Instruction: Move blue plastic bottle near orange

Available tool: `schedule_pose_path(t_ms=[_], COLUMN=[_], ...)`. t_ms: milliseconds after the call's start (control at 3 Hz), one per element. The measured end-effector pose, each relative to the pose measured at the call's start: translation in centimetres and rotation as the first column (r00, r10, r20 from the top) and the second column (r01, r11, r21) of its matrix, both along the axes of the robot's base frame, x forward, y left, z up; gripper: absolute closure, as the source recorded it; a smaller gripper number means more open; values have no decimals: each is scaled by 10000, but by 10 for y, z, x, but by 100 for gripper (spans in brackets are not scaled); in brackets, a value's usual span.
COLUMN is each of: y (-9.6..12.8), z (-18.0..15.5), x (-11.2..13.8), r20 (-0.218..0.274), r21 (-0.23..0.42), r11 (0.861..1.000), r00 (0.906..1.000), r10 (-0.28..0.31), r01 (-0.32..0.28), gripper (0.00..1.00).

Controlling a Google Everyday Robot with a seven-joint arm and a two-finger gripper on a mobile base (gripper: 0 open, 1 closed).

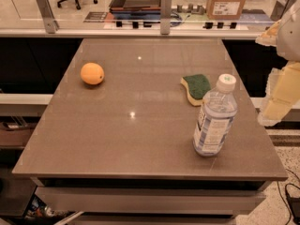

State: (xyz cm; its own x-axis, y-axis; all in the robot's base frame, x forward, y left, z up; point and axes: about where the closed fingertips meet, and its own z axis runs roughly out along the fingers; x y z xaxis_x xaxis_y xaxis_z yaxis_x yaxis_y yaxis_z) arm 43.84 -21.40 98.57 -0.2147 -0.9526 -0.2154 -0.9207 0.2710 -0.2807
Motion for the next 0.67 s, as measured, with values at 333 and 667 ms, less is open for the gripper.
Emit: schedule_pose_path(t_ms=[333, 667], y=[0, 0], z=[0, 0], x=[0, -1], r20=[0, 6], r21=[0, 384], r11=[10000, 9991], r00=[10000, 9998], r10=[0, 176], r01=[0, -176], gripper=[0, 0])
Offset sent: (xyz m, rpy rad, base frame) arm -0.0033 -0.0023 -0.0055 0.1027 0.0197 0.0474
